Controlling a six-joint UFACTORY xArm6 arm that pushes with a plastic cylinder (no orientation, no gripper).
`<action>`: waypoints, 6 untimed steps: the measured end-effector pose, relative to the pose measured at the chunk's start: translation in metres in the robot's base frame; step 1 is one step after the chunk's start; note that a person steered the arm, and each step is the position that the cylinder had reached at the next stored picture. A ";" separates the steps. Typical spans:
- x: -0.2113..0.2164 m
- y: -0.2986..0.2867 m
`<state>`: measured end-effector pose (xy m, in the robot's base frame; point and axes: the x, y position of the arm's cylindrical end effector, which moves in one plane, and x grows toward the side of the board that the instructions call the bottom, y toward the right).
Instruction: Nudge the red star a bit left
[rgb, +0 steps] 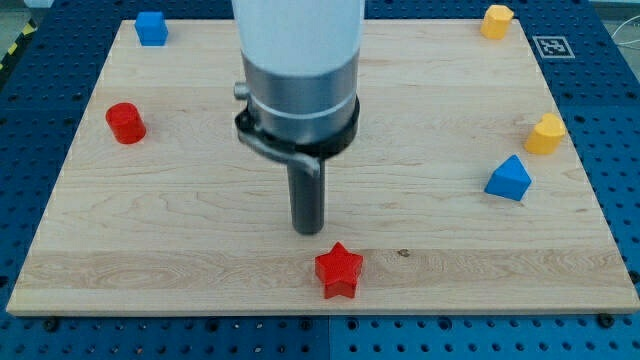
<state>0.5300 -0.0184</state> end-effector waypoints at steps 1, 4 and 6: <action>0.000 0.044; 0.062 0.088; 0.062 0.056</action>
